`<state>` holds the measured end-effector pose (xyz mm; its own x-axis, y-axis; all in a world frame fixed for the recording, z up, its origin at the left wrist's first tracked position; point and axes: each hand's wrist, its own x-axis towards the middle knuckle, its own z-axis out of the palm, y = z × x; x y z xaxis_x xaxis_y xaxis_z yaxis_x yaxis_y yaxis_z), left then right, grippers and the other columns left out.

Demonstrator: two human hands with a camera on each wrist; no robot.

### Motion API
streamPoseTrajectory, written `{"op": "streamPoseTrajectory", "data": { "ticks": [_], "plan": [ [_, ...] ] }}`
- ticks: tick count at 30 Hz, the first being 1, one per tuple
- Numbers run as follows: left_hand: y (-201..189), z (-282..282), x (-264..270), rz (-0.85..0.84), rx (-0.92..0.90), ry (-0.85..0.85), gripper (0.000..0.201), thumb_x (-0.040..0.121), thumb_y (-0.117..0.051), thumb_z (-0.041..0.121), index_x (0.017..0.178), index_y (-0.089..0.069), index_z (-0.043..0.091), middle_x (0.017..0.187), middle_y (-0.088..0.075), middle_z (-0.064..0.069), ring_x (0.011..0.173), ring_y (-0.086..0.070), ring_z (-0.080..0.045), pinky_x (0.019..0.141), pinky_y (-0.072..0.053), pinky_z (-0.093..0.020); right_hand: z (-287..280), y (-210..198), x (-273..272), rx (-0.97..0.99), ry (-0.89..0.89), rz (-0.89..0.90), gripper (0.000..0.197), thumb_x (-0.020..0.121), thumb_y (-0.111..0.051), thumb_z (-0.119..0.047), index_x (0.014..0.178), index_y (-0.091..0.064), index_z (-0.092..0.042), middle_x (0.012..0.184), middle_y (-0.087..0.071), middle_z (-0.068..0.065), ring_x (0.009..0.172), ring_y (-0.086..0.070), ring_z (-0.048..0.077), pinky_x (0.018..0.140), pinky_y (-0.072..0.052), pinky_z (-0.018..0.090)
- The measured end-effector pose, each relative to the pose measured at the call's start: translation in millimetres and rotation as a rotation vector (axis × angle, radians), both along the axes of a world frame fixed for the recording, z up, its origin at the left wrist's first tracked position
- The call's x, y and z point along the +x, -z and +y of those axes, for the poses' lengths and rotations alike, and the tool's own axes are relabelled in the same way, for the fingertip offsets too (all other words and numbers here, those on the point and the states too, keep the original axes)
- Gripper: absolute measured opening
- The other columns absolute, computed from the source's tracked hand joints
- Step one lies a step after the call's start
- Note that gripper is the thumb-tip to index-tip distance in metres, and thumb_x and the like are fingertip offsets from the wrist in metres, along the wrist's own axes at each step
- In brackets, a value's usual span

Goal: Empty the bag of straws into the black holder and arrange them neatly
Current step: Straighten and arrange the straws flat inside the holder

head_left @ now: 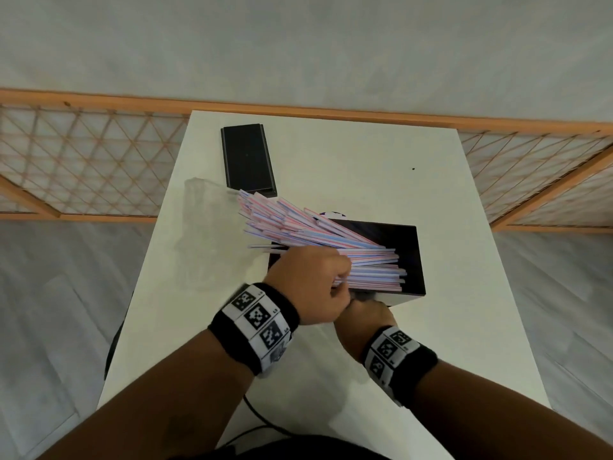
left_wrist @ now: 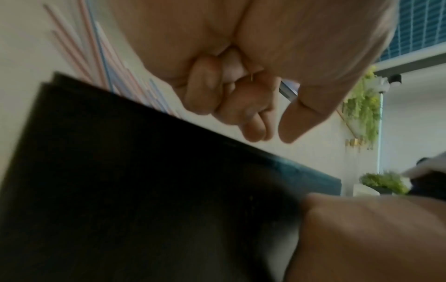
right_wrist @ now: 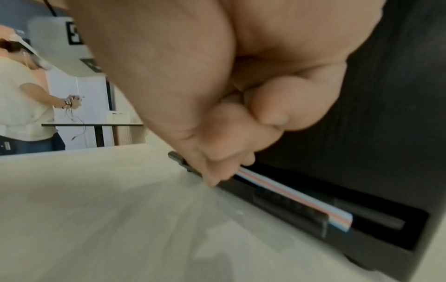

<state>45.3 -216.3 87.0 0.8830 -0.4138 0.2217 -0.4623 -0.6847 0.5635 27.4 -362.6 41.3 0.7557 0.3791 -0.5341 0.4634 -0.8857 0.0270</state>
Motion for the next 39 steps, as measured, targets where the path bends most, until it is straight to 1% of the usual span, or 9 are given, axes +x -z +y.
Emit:
{"op": "streamPoseTrajectory", "data": {
  "ticks": [8, 11, 16, 21, 25, 29, 32, 36, 39],
  "plan": [
    [12, 3, -3, 0.086, 0.085, 0.029, 0.017, 0.079, -0.056, 0.022, 0.070, -0.066, 0.013, 0.072, -0.056, -0.001, 0.062, -0.054, -0.022, 0.053, -0.051, -0.040, 5, 4, 2, -0.004, 0.041, -0.019, 0.031, 0.099, -0.039, -0.011, 0.121, -0.060, -0.008, 0.119, -0.067, 0.012, 0.106, -0.066, 0.035, 0.089, -0.053, 0.043],
    [12, 1, -7, 0.088, 0.038, -0.005, 0.017, 0.078, -0.058, 0.025, 0.071, -0.068, 0.014, 0.072, -0.057, 0.001, 0.061, -0.054, -0.020, 0.052, -0.051, -0.038, 6, -1, 1, -0.014, 0.027, -0.009, 0.032, 0.099, -0.038, -0.012, 0.126, -0.055, -0.009, 0.122, -0.065, 0.013, 0.107, -0.065, 0.036, 0.090, -0.053, 0.044],
    [0, 3, -2, 0.082, -0.125, -0.106, 0.022, 0.082, -0.061, 0.030, 0.071, -0.070, 0.013, 0.067, -0.061, 0.002, 0.059, -0.055, -0.014, 0.056, -0.052, -0.032, 6, -30, -1, -0.007, -0.091, -0.030, 0.030, 0.097, -0.038, -0.010, 0.116, -0.061, -0.010, 0.110, -0.068, 0.009, 0.096, -0.067, 0.035, 0.083, -0.053, 0.041],
    [-27, 8, 8, 0.015, -0.254, -0.213, 0.019, 0.083, -0.068, 0.028, 0.069, -0.071, 0.014, 0.059, -0.060, 0.007, 0.052, -0.052, -0.008, 0.053, -0.048, -0.027, 7, -88, 6, -0.016, -0.161, -0.030, 0.027, 0.097, -0.039, -0.013, 0.105, -0.064, -0.013, 0.102, -0.067, 0.008, 0.094, -0.066, 0.032, 0.070, -0.043, 0.035],
    [-57, 15, 14, -0.124, -0.409, -0.327, 0.023, 0.087, -0.071, 0.020, 0.067, -0.070, 0.009, 0.058, -0.062, 0.003, 0.053, -0.055, -0.012, 0.053, -0.045, -0.022, 2, -123, 22, 0.039, -0.087, -0.148, 0.011, 0.091, -0.045, -0.015, 0.087, -0.054, -0.021, 0.093, -0.066, 0.005, 0.085, -0.066, 0.031, 0.063, -0.039, 0.031],
    [-78, 30, 20, -0.266, -0.531, -0.488, 0.030, 0.094, -0.066, 0.016, 0.066, -0.065, 0.006, 0.054, -0.057, 0.002, 0.053, -0.054, -0.009, 0.053, -0.038, -0.010, -7, -126, 44, 0.102, 0.019, -0.289, 0.010, 0.091, -0.053, -0.026, 0.093, -0.061, -0.020, 0.089, -0.066, 0.001, 0.080, -0.064, 0.031, 0.059, -0.036, 0.029],
    [-81, 42, 25, -0.345, -0.638, -0.603, 0.022, 0.095, -0.064, 0.013, 0.073, -0.062, 0.012, 0.059, -0.054, 0.010, 0.054, -0.049, 0.001, 0.056, -0.036, -0.010, -9, -111, 52, 0.128, 0.042, -0.272, 0.013, 0.094, -0.052, -0.029, 0.095, -0.062, -0.021, 0.093, -0.066, 0.001, 0.085, -0.063, 0.030, 0.061, -0.036, 0.030],
    [-71, 66, 30, -0.397, -0.753, -0.777, 0.007, 0.093, -0.063, 0.012, 0.089, -0.058, 0.014, 0.077, -0.055, 0.013, 0.068, -0.051, 0.003, 0.066, -0.042, -0.015, -16, -84, 55, 0.224, 0.120, -0.198, 0.023, 0.091, -0.056, -0.038, 0.106, -0.062, -0.021, 0.103, -0.060, -0.001, 0.100, -0.060, 0.026, 0.068, -0.042, 0.030],
    [-54, 79, 28, -0.273, -0.887, -0.935, 0.017, 0.086, -0.066, 0.020, 0.095, -0.051, 0.025, 0.087, -0.054, 0.011, 0.079, -0.051, 0.000, 0.075, -0.042, -0.015, -25, -73, 61, 0.414, 0.218, -0.186, 0.042, 0.084, -0.066, -0.038, 0.120, -0.061, -0.017, 0.113, -0.059, 0.003, 0.110, -0.055, 0.026, 0.087, -0.050, 0.034]
  ]
}}
